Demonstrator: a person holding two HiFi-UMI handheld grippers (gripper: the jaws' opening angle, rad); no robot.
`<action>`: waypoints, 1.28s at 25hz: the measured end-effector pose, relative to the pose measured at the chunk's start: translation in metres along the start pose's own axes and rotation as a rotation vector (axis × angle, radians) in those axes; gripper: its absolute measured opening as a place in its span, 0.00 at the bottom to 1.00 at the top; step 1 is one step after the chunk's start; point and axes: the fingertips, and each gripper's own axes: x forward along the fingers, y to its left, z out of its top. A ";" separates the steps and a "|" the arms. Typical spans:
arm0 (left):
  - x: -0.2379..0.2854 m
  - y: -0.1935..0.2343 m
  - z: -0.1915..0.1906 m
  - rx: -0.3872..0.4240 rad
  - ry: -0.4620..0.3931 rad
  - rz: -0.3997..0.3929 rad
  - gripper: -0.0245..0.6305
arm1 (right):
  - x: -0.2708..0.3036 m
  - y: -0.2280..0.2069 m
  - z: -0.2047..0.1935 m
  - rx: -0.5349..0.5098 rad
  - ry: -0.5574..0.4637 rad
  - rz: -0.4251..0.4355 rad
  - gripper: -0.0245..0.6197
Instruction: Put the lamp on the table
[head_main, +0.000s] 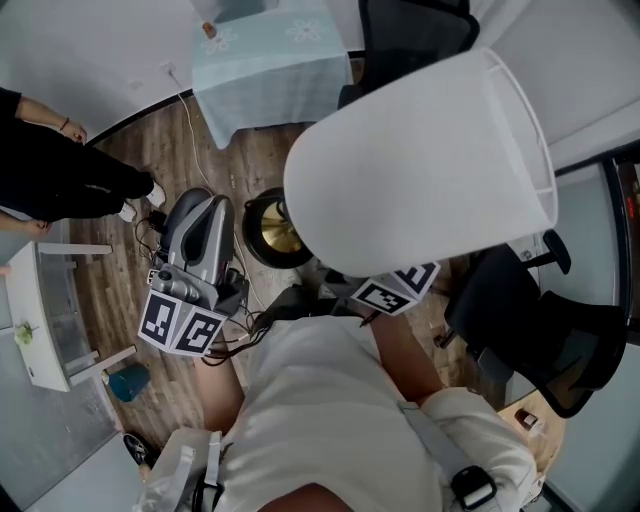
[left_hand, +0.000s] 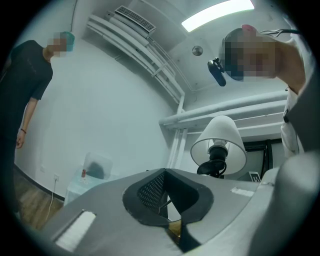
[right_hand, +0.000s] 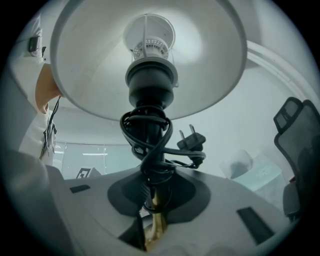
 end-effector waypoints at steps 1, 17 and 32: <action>0.003 0.004 0.000 -0.002 0.001 0.000 0.04 | 0.003 -0.003 -0.001 -0.001 0.002 -0.001 0.16; 0.059 0.103 0.013 -0.031 0.005 -0.067 0.04 | 0.086 -0.065 -0.014 -0.027 -0.003 -0.060 0.16; 0.122 0.173 0.021 -0.056 0.014 -0.104 0.04 | 0.149 -0.132 -0.018 -0.044 0.008 -0.097 0.16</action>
